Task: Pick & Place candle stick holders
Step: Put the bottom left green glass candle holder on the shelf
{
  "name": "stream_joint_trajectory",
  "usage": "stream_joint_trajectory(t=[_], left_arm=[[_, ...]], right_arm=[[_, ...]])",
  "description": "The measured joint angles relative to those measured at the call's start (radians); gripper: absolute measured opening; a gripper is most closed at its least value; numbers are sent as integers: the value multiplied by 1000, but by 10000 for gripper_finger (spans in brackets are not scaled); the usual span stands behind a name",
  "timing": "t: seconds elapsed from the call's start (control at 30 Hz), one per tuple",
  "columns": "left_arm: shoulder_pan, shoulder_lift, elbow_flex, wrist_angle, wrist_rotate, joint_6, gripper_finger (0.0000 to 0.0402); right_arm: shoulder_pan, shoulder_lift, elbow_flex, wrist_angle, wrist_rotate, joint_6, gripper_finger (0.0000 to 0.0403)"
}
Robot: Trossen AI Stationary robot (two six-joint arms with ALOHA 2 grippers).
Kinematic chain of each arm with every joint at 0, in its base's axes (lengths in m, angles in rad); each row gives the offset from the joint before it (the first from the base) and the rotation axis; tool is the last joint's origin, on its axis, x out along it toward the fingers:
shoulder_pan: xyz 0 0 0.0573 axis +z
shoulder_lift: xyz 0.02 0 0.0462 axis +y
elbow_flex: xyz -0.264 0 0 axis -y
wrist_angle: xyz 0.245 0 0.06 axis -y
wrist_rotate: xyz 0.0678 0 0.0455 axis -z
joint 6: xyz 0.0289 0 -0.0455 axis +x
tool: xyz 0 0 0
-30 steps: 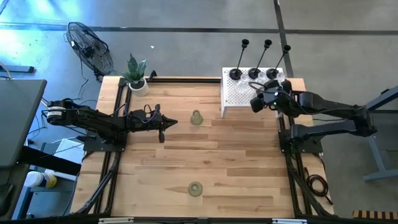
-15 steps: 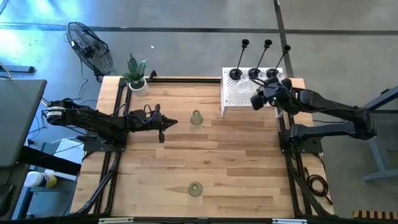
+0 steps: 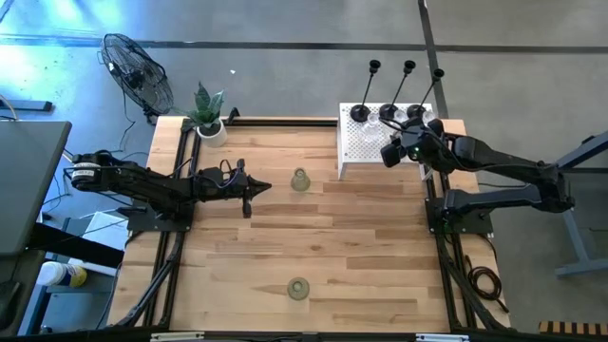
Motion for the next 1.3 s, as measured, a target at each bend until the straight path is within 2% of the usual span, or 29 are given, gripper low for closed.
stream_joint_trajectory(t=[0.8,1.3], left_arm=[[0,0,0,0,0,0,1],[0,0,0,0,0,-1,1]], right_arm=[[-40,36,0,-1,-9,28,180],[-40,38,13,-13,-10,-3,244]])
